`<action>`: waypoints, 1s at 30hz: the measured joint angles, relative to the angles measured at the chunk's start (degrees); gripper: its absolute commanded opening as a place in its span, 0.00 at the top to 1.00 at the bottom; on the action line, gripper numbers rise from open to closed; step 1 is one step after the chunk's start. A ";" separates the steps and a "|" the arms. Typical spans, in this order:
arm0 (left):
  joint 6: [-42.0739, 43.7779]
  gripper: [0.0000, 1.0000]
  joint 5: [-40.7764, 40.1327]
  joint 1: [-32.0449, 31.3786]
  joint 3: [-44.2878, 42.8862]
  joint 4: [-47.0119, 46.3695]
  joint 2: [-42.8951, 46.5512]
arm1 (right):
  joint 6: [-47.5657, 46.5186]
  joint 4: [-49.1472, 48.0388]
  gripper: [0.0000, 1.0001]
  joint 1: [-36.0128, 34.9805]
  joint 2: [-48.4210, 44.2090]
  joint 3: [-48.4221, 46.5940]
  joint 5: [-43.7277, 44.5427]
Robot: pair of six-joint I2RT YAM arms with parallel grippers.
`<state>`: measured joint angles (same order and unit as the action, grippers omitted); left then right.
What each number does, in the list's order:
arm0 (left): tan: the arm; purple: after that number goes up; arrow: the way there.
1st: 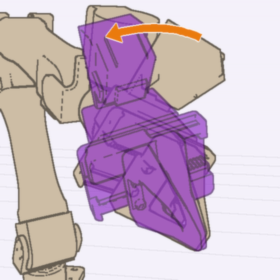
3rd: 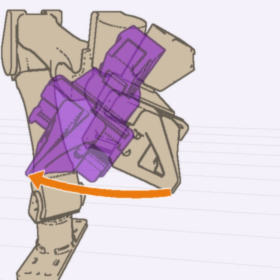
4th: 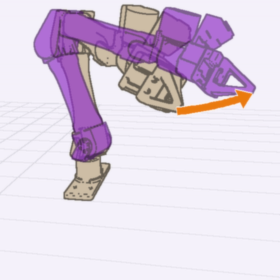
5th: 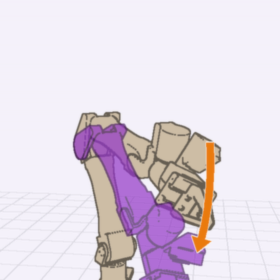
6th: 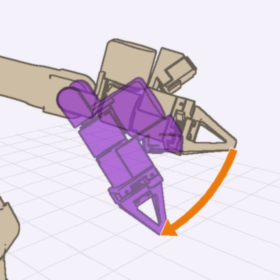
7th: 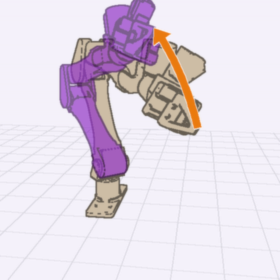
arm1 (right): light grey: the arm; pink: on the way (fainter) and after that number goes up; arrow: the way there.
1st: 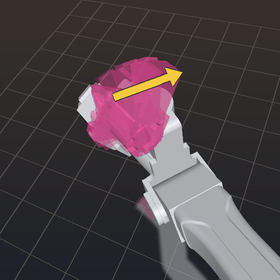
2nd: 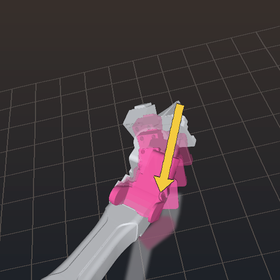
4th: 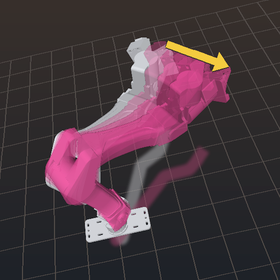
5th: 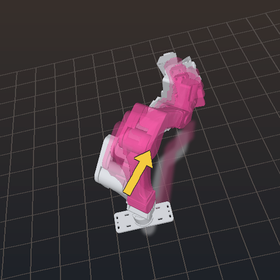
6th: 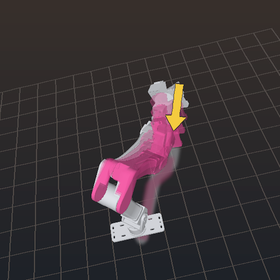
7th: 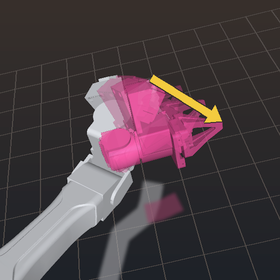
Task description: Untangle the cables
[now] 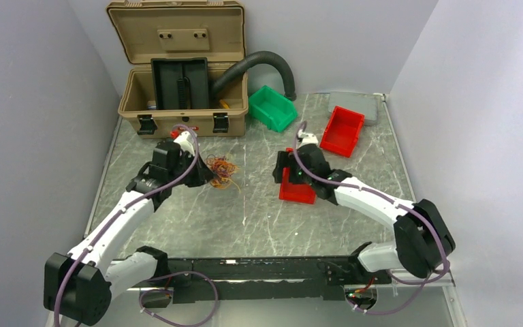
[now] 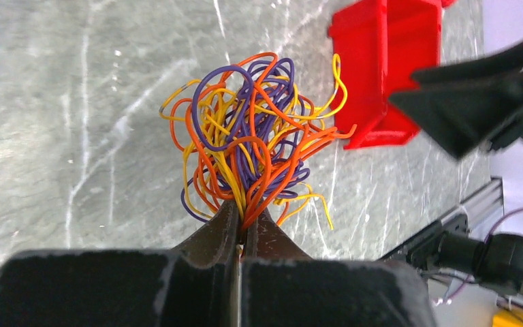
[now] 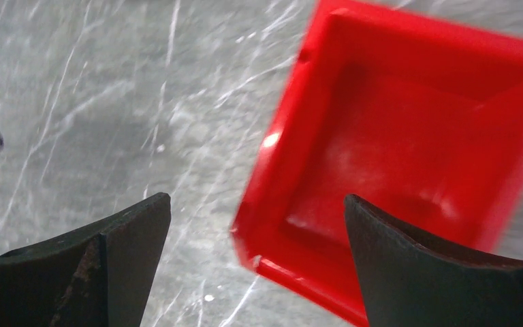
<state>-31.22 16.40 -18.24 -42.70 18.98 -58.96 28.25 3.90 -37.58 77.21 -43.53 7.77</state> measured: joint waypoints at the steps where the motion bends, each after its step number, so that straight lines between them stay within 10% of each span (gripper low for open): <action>1: 0.24 1.00 0.42 -0.39 0.35 -0.33 0.00 | 0.11 0.07 0.00 2.08 -0.48 0.11 -1.03; 17: 0.59 1.00 5.35 -3.72 9.97 -9.51 9.97 | 1.97 -1.92 0.00 11.43 8.59 -0.72 -7.65; 30: 1.62 1.00 5.16 -3.76 12.50 -8.98 13.66 | 0.61 -2.54 0.00 12.37 29.97 -22.64 -6.32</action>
<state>-29.61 21.56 -22.00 -30.20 10.00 -45.30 28.86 1.37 -25.21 107.18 -66.17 1.45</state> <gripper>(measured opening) 0.035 0.997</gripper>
